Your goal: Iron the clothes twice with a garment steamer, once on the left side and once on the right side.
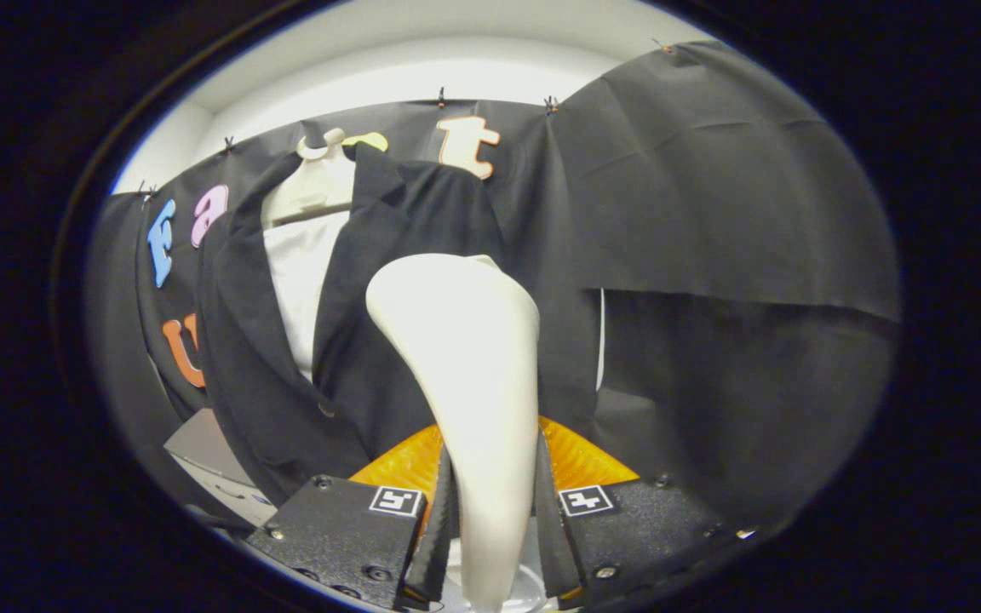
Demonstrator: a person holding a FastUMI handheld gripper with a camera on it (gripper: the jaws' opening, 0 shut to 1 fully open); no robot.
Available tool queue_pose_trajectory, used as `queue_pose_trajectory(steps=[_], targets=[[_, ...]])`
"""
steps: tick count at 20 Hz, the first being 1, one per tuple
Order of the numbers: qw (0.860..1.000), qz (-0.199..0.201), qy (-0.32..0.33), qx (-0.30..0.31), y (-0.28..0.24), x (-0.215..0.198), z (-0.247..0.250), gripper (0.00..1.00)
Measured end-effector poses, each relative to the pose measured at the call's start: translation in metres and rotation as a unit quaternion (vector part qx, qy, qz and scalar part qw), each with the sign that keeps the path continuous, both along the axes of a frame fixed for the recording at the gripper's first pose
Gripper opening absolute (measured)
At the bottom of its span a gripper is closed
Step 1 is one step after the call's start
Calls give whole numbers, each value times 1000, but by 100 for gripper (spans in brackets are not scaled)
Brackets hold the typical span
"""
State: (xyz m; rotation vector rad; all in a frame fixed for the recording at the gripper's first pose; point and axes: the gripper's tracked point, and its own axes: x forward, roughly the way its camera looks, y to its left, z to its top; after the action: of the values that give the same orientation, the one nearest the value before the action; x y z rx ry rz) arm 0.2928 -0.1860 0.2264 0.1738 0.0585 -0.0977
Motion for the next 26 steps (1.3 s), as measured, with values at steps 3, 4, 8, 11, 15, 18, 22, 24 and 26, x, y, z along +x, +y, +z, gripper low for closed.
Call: queue_pose_trajectory(steps=[3, 4, 8, 11, 15, 18, 22, 24, 26], targets=[[1000, -3, -20, -3, 3, 16, 41, 45], [1000, -10, -27, -6, 3, 23, 57, 45], [999, -30, -27, -17, 15, 54, 94, 45], [999, -39, -14, -33, 32, 74, 102, 45], [996, -60, 5, -69, 48, 90, 94, 45], [993, -79, 17, -90, 47, 95, 82, 45], [989, -97, 37, -109, 44, 103, 60, 45], [986, -106, 45, -121, 42, 101, 47, 45], [983, -113, 56, -132, 44, 95, 28, 45]])
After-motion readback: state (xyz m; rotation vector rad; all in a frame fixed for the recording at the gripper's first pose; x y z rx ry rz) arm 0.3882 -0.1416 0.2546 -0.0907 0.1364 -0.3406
